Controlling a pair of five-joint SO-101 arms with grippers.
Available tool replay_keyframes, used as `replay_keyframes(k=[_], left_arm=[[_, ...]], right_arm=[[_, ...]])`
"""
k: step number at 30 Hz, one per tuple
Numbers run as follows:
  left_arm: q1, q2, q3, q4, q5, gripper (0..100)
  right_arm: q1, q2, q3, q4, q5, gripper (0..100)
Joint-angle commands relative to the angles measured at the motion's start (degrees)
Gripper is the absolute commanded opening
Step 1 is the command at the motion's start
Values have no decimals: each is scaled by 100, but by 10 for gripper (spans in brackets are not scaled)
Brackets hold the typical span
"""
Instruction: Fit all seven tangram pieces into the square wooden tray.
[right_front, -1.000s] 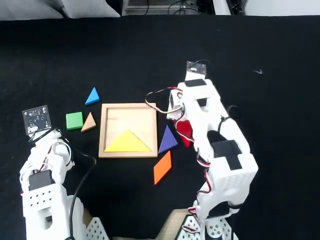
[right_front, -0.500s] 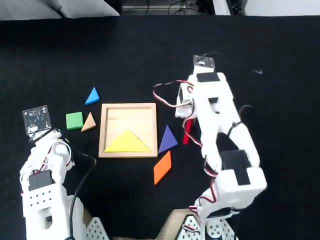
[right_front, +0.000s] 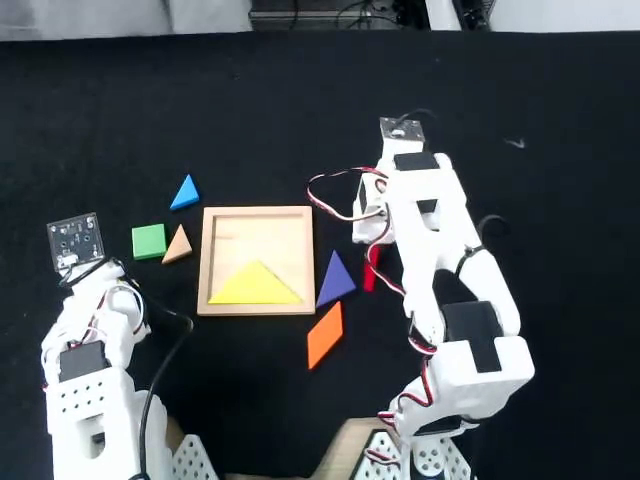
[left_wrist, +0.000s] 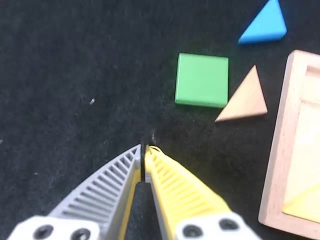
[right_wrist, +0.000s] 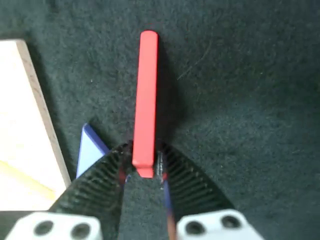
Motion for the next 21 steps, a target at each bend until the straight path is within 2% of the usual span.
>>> replay_keyframes(k=[1, 10, 17, 21], left_arm=[[57, -88, -48, -132, 0, 30], [57, -88, -48, -132, 0, 30], [22, -88, -40, -97, 0, 30], [13, -88, -22, -88, 0, 30]], right_arm=[[44, -286, -242, 18, 141, 11], [-44, -470, -479, 79, 167, 11], [-932, -1508, -1719, 949, 527, 11], [-1503, -1446, -2299, 1222, 519, 11]])
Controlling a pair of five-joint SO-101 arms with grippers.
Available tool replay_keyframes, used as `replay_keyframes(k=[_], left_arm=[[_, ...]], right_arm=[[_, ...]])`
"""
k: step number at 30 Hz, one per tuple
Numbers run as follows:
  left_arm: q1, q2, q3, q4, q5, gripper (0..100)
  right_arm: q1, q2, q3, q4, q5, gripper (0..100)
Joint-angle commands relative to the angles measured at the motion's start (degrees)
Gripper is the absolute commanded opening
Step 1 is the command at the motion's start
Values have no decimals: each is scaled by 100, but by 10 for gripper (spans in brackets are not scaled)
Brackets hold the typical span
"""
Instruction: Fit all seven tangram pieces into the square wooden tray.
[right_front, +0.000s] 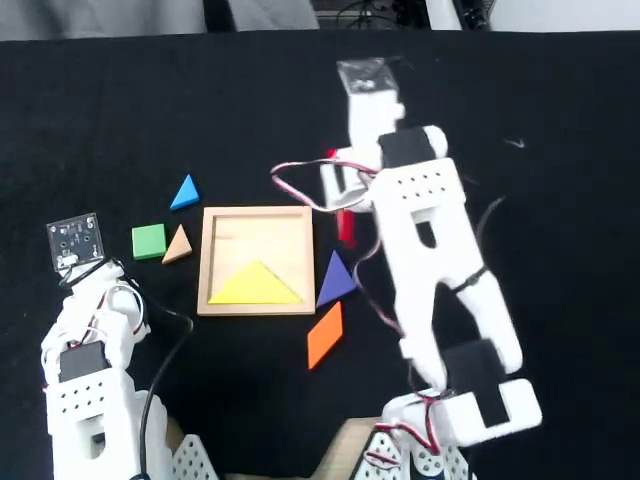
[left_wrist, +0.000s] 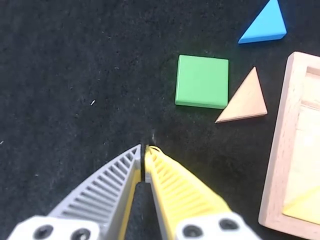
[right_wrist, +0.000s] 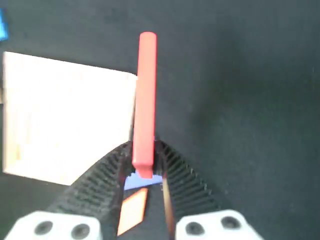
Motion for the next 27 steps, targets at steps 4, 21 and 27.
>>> replay_keyframes(k=[4, 21, 27], left_arm=[[40, -88, -31, -70, 0, 30], [-778, -88, -145, -70, 536, 30], [-690, -88, -145, -97, 536, 30]], right_arm=[[-1160, 92, -769, 211, 70, 11], [-2400, 1859, -787, -1336, -2804, 11], [-2444, 2114, -787, -1292, -3235, 11]])
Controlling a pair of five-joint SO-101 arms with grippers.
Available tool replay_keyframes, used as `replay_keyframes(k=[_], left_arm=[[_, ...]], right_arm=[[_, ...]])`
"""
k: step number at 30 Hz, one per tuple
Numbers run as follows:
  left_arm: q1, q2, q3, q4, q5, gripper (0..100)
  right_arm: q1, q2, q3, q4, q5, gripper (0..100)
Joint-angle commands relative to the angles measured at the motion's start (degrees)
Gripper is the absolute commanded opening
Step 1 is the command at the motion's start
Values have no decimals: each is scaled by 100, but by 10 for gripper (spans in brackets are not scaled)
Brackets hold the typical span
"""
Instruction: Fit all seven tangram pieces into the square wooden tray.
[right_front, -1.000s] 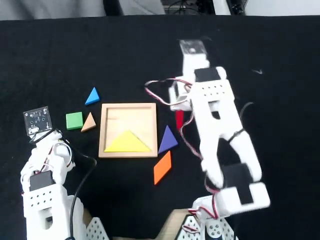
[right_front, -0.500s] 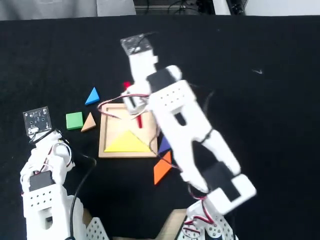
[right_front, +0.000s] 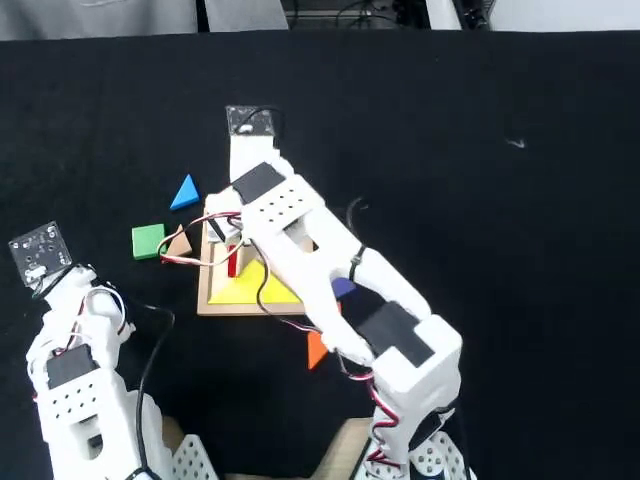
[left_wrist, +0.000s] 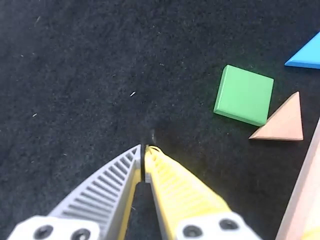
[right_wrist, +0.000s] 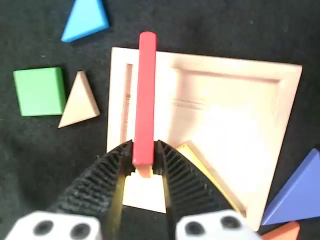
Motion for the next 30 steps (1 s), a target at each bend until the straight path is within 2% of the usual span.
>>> replay_keyframes(k=[1, 10, 20, 30], left_arm=[[84, -88, -136, -88, 53, 30], [66, -88, -136, -79, 53, 30], [57, -88, -136, -79, 53, 30], [84, -88, -136, -79, 53, 30]], right_arm=[[-158, 84, -321, -70, -325, 11], [-519, 321, -347, -79, -536, 11], [-492, 365, -338, -545, -563, 11], [-290, 374, -259, -519, -563, 11]])
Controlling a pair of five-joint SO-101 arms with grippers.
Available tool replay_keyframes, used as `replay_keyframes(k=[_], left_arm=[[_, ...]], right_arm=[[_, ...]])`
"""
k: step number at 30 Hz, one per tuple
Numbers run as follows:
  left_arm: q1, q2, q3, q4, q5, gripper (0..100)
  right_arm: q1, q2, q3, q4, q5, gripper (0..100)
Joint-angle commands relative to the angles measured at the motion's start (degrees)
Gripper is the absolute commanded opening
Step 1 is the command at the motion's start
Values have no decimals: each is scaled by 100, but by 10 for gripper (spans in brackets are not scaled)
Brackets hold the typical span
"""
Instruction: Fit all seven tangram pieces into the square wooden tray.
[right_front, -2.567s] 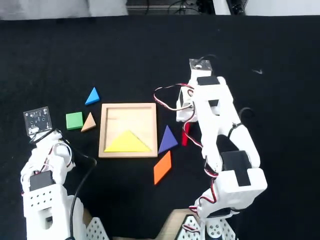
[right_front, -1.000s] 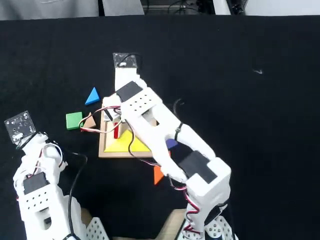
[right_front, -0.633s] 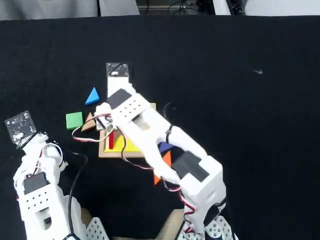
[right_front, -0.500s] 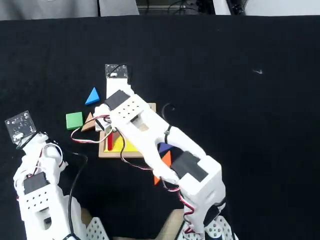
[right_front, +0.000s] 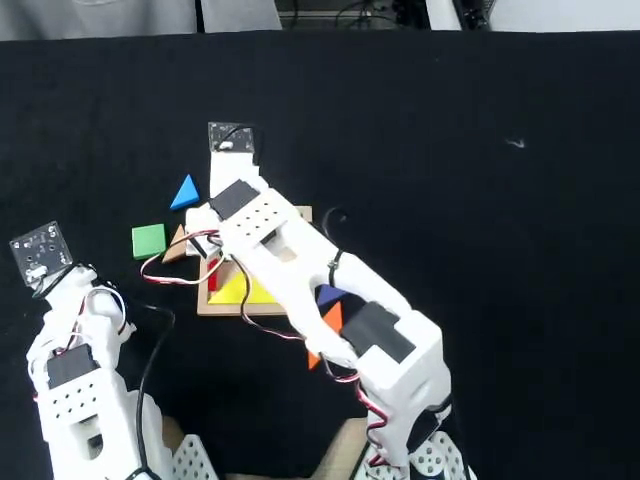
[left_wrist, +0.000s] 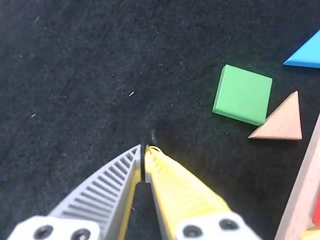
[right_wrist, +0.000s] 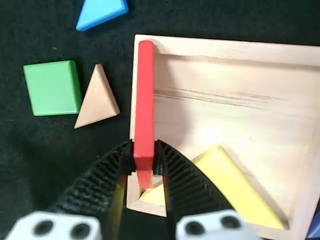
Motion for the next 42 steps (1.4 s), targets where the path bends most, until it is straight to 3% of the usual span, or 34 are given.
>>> replay_keyframes(k=[1, 6, 12, 20, 29, 39, 42], left_arm=[[75, -88, -136, -79, 53, 30], [84, -88, -136, -88, 53, 30], [84, -88, -136, -88, 53, 30], [92, -88, -136, -105, 53, 30], [101, -88, -136, -105, 53, 30], [101, -88, -127, -105, 53, 30], [101, -88, -127, -105, 53, 30]], right_arm=[[158, -57, -189, -62, -62, 11], [167, -57, -136, -211, 0, 22], [141, 84, -154, -202, 0, 155], [334, 330, -163, -132, 9, 155], [668, 189, -585, 958, 26, 158], [484, 136, -664, 1108, 835, 187], [818, 31, -945, 1143, 1618, 144]])
